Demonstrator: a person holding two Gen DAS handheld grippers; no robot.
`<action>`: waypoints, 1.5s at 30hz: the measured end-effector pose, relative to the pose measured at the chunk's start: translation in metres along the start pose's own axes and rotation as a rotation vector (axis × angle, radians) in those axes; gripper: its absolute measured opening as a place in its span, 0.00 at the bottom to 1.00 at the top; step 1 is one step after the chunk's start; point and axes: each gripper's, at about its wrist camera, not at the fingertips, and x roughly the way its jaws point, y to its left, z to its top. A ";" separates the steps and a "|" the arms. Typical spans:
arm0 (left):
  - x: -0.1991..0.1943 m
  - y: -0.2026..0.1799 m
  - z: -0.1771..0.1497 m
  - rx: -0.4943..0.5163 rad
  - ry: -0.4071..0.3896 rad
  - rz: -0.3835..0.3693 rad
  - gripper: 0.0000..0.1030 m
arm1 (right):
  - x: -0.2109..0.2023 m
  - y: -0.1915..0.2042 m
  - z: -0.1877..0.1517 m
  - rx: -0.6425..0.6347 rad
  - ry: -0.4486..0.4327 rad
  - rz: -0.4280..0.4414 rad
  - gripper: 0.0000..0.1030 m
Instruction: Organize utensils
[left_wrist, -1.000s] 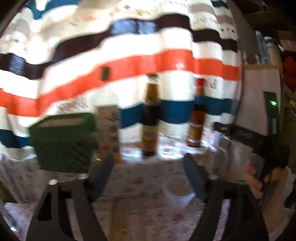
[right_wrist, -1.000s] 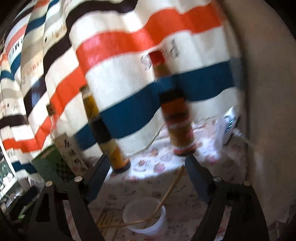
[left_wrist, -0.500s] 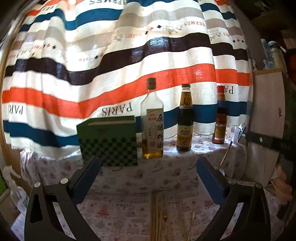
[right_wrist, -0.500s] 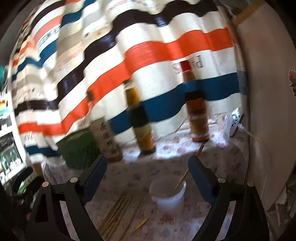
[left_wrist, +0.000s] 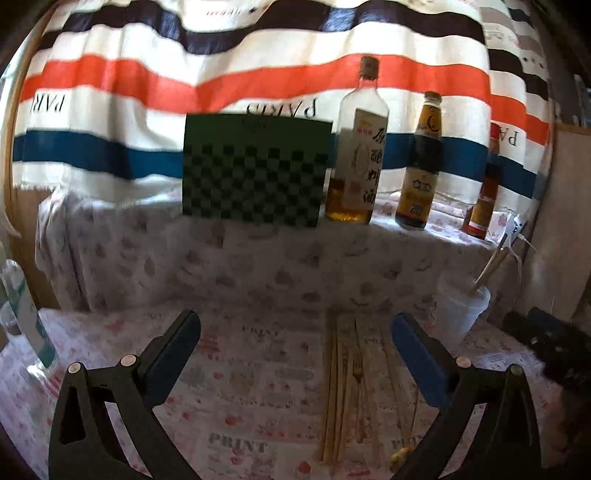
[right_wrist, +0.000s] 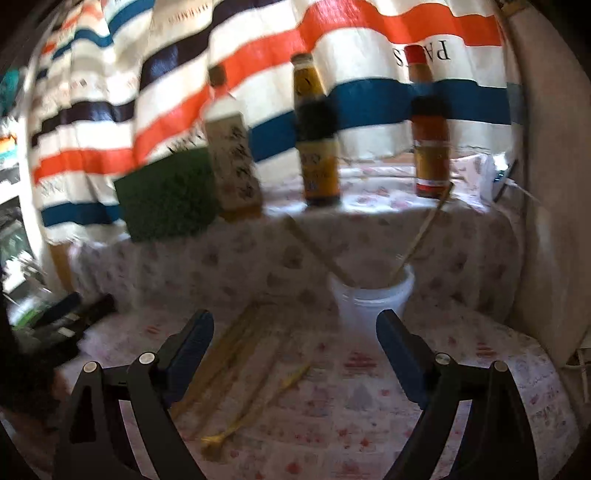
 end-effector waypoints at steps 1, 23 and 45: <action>0.002 -0.001 -0.002 0.008 0.008 0.027 1.00 | 0.004 -0.001 -0.002 -0.001 0.007 -0.019 0.88; 0.074 -0.016 -0.047 0.073 0.499 -0.004 0.70 | 0.049 -0.011 -0.021 0.045 0.207 -0.069 0.88; 0.068 -0.041 -0.058 0.143 0.627 -0.128 0.03 | 0.053 0.005 -0.029 -0.065 0.228 -0.126 0.88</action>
